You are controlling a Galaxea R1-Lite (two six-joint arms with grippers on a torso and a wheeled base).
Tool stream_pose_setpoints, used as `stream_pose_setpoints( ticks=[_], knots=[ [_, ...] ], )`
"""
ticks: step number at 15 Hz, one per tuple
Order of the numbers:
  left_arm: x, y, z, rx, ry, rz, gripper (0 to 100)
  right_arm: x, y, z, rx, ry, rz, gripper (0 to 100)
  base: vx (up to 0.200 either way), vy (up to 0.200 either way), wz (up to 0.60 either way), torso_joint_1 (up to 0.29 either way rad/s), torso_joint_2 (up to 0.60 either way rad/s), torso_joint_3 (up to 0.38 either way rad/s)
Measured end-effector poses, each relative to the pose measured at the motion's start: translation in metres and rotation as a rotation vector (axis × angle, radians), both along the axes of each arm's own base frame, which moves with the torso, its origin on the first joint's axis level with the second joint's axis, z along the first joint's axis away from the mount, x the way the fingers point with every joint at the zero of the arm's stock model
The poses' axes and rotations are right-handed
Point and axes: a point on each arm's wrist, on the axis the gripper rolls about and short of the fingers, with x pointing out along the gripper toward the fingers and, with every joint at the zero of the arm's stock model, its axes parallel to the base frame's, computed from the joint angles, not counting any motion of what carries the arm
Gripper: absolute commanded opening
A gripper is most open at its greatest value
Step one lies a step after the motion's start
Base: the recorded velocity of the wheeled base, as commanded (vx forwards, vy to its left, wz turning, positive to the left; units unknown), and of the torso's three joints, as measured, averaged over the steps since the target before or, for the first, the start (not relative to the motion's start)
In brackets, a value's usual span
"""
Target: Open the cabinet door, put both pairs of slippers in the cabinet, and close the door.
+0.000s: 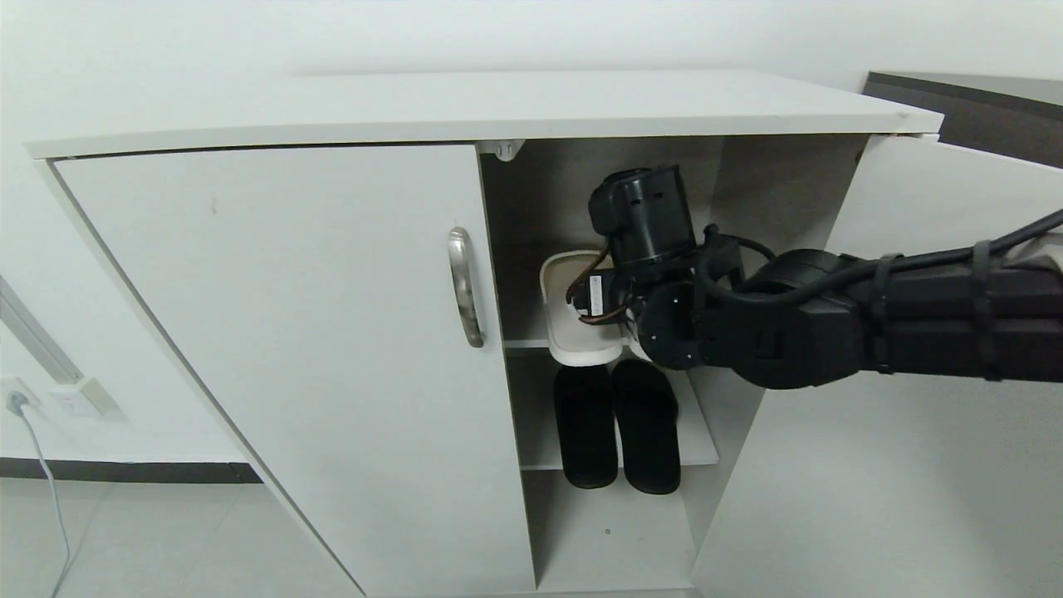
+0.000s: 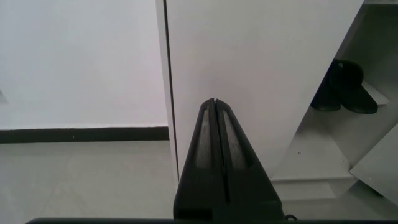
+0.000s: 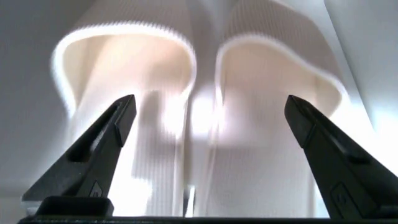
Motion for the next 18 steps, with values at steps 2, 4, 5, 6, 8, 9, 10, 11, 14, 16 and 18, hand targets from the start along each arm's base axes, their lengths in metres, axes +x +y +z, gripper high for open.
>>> stream_pose_setpoints(
  ticks=[2,4,5,6,8,9,10,11,14,16,18],
  knots=[
    [0.000,0.000,0.000,0.000,0.000,0.000,0,-0.021,-0.006,0.002,0.014,0.012,0.027,100,0.000,0.000,0.00,0.000,0.00,0.000],
    [0.000,0.000,0.000,0.000,0.000,0.000,0,-0.041,-0.012,0.001,0.034,0.009,0.058,100,0.000,0.000,0.00,0.000,0.00,0.000],
    [0.000,0.000,0.000,0.000,0.000,0.001,0,-0.049,-0.016,-0.002,0.045,0.002,0.072,100,0.000,0.000,0.00,0.000,0.00,0.000],
    [0.000,0.000,0.000,0.000,0.000,0.001,0,-0.057,-0.019,-0.006,0.060,-0.009,0.089,100,0.000,0.000,0.00,0.000,0.00,0.000],
    [0.000,0.000,0.000,0.000,0.000,0.000,0,-0.073,-0.025,-0.014,0.091,-0.027,0.143,100,0.000,0.000,0.00,0.000,0.00,0.000],
    [0.000,0.000,0.000,0.000,0.000,0.000,0,-0.080,-0.028,-0.017,0.105,-0.031,0.173,100,0.000,0.000,0.00,0.000,0.00,0.000],
    [0.000,0.000,0.000,0.000,0.000,0.000,0,-0.086,-0.030,-0.019,0.115,-0.034,0.197,100,0.000,0.000,0.00,0.000,0.00,0.000],
    [0.000,0.000,0.000,0.001,0.000,0.000,0,-0.090,-0.033,-0.024,0.124,-0.032,0.224,0,0.000,0.000,0.00,0.000,0.00,0.000],
    [0.000,0.000,0.000,0.002,0.000,0.000,0,-0.098,-0.036,-0.035,0.137,-0.028,0.274,0,0.000,0.000,0.00,0.000,0.00,0.000],
    [0.000,0.000,0.000,0.006,0.000,0.000,0,-0.102,-0.035,-0.039,0.135,-0.015,0.309,0,0.000,0.000,0.00,0.000,0.00,0.000],
    [0.000,0.000,0.000,0.006,0.001,-0.002,0,-0.105,-0.035,-0.041,0.132,-0.011,0.318,0,0.000,0.000,0.00,0.000,0.00,0.000]
  ],
)
